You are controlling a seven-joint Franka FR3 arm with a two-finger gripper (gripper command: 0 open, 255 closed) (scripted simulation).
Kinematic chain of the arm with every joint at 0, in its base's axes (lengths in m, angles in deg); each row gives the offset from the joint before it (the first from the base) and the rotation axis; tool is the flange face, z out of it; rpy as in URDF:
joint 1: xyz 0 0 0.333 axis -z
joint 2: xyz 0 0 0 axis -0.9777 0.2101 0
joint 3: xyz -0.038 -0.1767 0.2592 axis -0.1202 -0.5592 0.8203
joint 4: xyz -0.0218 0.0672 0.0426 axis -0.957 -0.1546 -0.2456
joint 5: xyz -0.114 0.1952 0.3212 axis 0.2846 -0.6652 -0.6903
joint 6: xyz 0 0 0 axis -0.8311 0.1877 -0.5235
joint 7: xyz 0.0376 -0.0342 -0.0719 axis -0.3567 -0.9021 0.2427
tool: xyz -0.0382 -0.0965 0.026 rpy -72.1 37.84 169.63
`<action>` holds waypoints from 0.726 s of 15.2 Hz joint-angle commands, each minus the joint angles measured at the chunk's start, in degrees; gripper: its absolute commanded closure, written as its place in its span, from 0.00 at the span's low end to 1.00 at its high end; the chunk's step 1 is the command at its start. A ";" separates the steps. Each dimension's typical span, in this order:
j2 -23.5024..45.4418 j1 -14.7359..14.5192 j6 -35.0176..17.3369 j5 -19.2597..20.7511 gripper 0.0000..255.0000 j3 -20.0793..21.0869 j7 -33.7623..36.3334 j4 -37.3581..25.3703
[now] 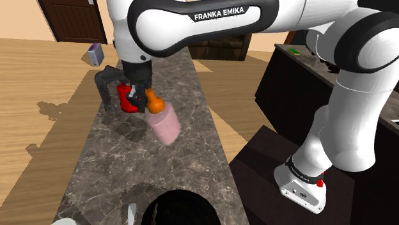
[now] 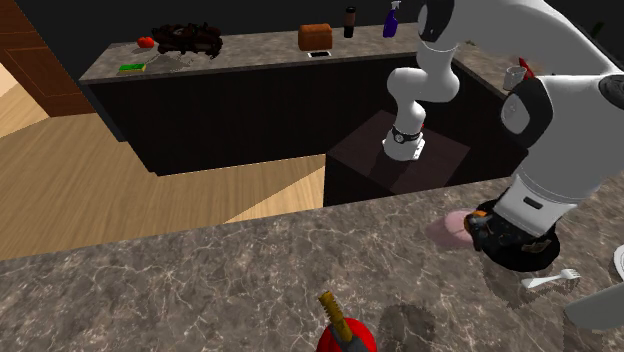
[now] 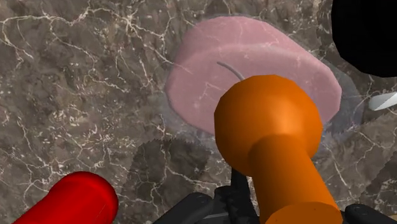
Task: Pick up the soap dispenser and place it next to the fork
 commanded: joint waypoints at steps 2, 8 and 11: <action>3.00 -2.82 0.01 1.03 1.00 0.95 3.80 -3.05; 10.49 -8.70 0.33 3.36 1.00 2.11 10.45 -10.79; 15.16 -11.96 1.30 4.60 1.00 2.36 13.44 -16.40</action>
